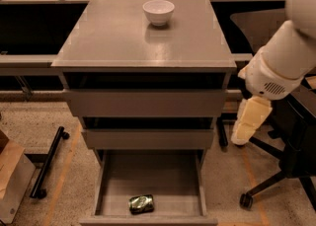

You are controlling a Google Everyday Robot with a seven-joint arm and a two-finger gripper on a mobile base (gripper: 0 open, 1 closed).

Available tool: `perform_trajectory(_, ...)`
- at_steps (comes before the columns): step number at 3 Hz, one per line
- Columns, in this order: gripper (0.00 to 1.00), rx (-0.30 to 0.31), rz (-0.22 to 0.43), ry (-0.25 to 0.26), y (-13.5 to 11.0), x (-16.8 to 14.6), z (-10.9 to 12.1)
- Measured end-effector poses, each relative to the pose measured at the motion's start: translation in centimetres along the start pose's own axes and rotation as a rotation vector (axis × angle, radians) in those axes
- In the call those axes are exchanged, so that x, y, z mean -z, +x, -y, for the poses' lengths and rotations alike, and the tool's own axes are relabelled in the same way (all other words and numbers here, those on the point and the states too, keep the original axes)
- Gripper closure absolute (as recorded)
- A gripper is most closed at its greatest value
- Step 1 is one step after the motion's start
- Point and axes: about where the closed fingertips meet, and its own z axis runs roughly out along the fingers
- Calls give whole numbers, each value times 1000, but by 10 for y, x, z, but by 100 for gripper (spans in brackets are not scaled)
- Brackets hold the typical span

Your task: Pick green can from bottom drawer and place on counter

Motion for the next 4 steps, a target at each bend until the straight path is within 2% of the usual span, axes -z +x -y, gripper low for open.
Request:
perform_trajectory(1, 0, -14, -1, -4, -2, -3, 0)
perform_trajectory(2, 0, -31, 14, -34, -2, -23, -4)
perform_trajectory(3, 0, -15, 13, -70, -14, -59, -11)
perform_trajectory(4, 0, -5, 49, -127, -28, -103, -23)
